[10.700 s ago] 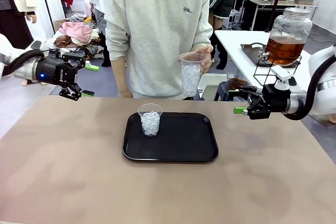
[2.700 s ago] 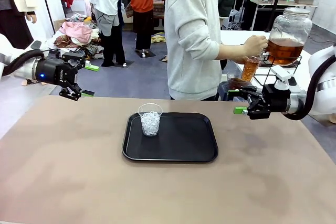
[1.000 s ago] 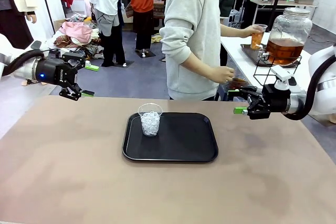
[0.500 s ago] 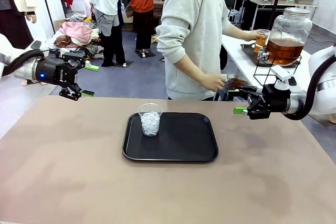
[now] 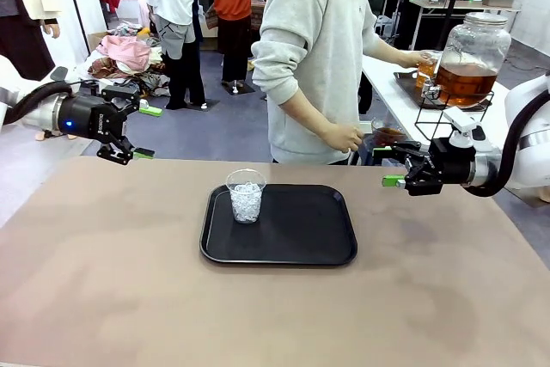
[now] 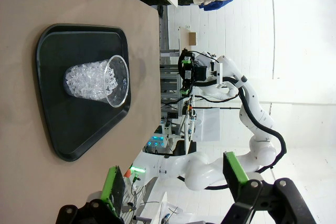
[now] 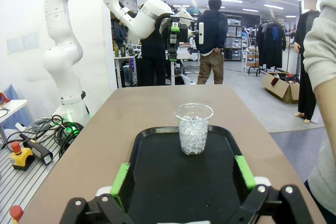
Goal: Pour the drink into the iced cup.
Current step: Pick up the iced cup indicated by the human and present it to them.
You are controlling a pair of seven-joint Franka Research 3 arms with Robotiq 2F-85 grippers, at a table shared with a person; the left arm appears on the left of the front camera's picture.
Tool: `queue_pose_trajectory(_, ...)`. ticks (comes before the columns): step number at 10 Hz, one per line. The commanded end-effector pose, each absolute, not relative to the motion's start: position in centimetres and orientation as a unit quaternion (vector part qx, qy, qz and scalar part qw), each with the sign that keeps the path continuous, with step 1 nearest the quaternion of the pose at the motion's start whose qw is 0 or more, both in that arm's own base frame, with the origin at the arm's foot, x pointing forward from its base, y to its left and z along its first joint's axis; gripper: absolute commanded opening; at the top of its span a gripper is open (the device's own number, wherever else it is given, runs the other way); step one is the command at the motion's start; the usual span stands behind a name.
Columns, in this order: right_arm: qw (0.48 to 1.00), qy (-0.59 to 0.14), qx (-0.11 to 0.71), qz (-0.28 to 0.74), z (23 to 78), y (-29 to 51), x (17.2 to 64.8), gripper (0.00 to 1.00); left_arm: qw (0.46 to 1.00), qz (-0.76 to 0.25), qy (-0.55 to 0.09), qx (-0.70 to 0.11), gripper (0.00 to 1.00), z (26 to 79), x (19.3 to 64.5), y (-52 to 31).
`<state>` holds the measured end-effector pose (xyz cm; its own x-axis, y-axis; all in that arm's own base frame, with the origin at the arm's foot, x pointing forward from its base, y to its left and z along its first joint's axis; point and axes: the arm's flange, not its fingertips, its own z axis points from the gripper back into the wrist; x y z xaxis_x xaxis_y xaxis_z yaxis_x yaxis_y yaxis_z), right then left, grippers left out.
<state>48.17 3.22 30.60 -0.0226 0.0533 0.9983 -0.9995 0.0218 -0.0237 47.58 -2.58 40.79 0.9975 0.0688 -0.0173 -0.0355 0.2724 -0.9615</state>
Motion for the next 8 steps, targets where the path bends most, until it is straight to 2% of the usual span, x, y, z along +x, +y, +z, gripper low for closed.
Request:
queue_pose_trajectory(1,0.514,-0.495,0.475,0.515,30.9,3.39,48.53,1.0,0.797,0.032,-0.014,-0.603,1.0,40.88,47.44,-2.6)
queue_pose_trajectory(8,0.514,-0.495,0.475,0.515,30.9,3.39,48.53,1.0,0.797,0.032,-0.014,-0.603,1.0,40.88,47.44,-2.6)
